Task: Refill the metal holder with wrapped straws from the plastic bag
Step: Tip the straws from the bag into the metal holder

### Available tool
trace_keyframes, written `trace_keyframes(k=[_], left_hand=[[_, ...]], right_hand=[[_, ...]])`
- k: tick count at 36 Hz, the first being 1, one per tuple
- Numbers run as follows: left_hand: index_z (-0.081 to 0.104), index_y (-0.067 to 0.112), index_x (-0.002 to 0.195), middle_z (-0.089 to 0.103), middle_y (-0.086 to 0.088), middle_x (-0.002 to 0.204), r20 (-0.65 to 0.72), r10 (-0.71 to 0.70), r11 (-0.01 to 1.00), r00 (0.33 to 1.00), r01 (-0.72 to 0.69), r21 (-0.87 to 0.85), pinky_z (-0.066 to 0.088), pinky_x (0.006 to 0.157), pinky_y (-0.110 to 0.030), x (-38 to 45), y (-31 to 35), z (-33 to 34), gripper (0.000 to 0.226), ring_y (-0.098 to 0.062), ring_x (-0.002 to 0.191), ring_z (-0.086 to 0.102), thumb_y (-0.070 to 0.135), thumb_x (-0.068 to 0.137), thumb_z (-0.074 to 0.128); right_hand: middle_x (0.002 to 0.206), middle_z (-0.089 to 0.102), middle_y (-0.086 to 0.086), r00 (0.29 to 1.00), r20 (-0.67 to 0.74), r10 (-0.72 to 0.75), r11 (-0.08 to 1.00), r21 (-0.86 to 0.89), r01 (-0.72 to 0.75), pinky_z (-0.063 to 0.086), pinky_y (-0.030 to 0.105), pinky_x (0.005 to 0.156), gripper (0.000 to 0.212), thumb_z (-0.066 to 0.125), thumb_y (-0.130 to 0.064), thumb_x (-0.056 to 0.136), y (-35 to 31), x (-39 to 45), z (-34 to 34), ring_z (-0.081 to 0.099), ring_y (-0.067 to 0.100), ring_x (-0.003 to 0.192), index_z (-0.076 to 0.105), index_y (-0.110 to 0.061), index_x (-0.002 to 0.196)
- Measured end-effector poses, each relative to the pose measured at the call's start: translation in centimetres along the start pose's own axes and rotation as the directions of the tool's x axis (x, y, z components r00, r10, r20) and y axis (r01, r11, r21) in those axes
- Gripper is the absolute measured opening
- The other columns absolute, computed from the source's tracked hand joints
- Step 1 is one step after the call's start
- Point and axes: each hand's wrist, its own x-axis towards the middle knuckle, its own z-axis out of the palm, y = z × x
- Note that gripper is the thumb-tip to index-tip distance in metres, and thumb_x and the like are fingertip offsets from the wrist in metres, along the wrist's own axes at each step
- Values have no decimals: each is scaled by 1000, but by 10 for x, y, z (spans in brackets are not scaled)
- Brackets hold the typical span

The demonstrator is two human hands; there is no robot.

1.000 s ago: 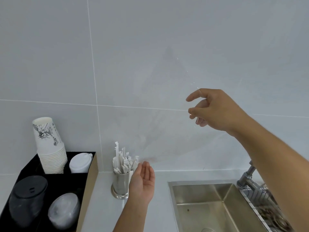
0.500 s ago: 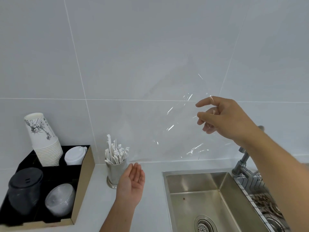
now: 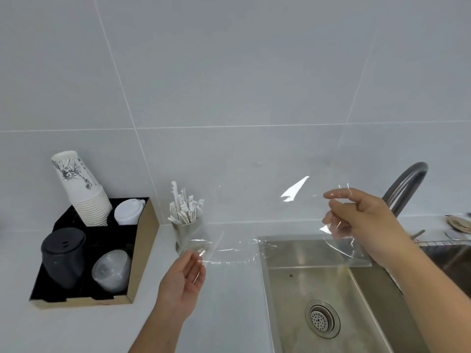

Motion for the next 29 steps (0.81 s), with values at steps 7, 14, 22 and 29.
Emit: trace_keyframes(k=[7,14,22,29], left_hand=[[65,8,85,75,-6,73,-110,-29,987,994,46,154,59,55,-27,-14,-10,-44,5,-14,62,70,12,88,67],[65,10,85,74,-7,75,-206,-86,962,975,135,236,59,54,-29,-36,-13,-102,9,-16,64,71,17,90,66],[65,10,84,74,-6,71,-299,-103,909,949,212,359,57,59,-32,-42,6,-154,20,-19,65,71,27,94,61],[67,6,95,75,-9,71,-359,-116,861,926,273,428,54,63,-36,-43,26,-191,13,-25,74,68,18,91,63]], right_hand=[[59,67,10,988,-79,129,990,62,-125,49,26,42,14,61,-9,93,59,-21,0,59,21,45,72,-17,94],[55,61,4,931,-115,345,938,73,-338,39,25,43,17,64,-10,91,129,-52,9,49,14,44,68,0,77],[65,63,12,845,-66,530,847,99,-523,42,22,44,9,65,-8,90,163,-88,44,64,15,48,68,-1,86],[58,53,8,795,-29,606,793,100,-601,33,21,40,17,59,-4,94,173,-114,72,46,13,42,62,-2,77]])
